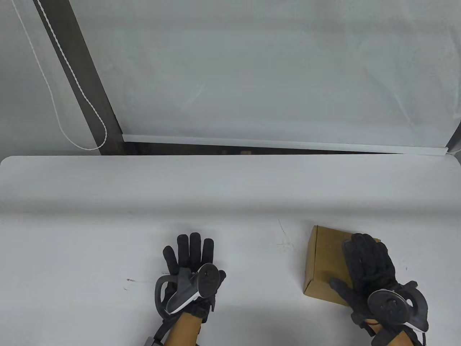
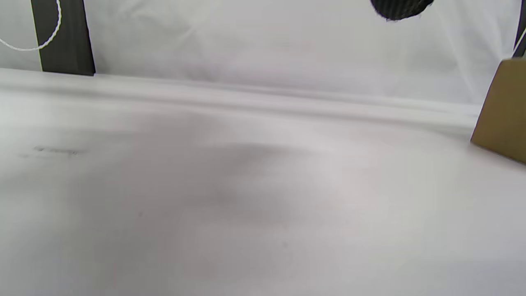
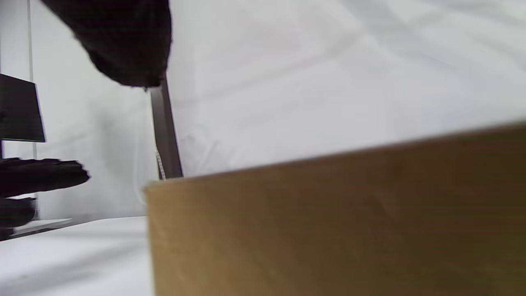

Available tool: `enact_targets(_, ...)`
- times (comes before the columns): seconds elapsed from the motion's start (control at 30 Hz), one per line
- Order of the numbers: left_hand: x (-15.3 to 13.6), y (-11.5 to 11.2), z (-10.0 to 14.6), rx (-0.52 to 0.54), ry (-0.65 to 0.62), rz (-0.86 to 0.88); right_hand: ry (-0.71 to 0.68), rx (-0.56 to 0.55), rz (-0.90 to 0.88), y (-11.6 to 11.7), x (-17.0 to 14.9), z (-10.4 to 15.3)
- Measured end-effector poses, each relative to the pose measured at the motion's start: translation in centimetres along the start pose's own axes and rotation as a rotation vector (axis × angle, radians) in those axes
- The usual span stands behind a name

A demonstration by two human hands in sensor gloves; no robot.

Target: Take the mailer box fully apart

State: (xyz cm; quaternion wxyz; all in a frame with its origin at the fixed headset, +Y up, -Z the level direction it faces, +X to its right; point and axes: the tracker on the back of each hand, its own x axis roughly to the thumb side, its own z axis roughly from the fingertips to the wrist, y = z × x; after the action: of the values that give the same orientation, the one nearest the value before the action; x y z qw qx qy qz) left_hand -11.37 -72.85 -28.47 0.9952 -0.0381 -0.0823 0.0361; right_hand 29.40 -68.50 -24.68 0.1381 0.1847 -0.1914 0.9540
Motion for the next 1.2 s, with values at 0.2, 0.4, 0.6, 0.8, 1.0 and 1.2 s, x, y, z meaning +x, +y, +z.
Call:
enact_targets(0.2,0.2,-0.4,-0.3,-0.051,0.007,-0.005,0.112,0.072,-0.028,1.3,-2.7,0.1)
enact_targets(0.4,0.3,0.1,0.0,-0.021,-0.018,0.036,0.250,0.112,-0.093,1.3,-3.7,0.4)
enact_targets(0.6,0.5,0.5,0.1,-0.002,-0.037,0.078,0.418,0.328,-0.130,3.2,-5.3,0.7)
enact_targets(0.8,2.1,0.1,-0.1,-0.068,-0.201,0.096,0.298,0.384,-0.299,4.7,-3.6,0.3)
enact_targets(1.0,6.1,-1.0,-0.1,-0.216,-0.447,0.093,0.205,0.458,-0.386,5.6,0.5,-0.1)
enact_targets(1.2,7.8,-1.9,0.2,-0.297,-0.540,0.045,0.157,0.489,-0.543,6.1,2.8,0.0)
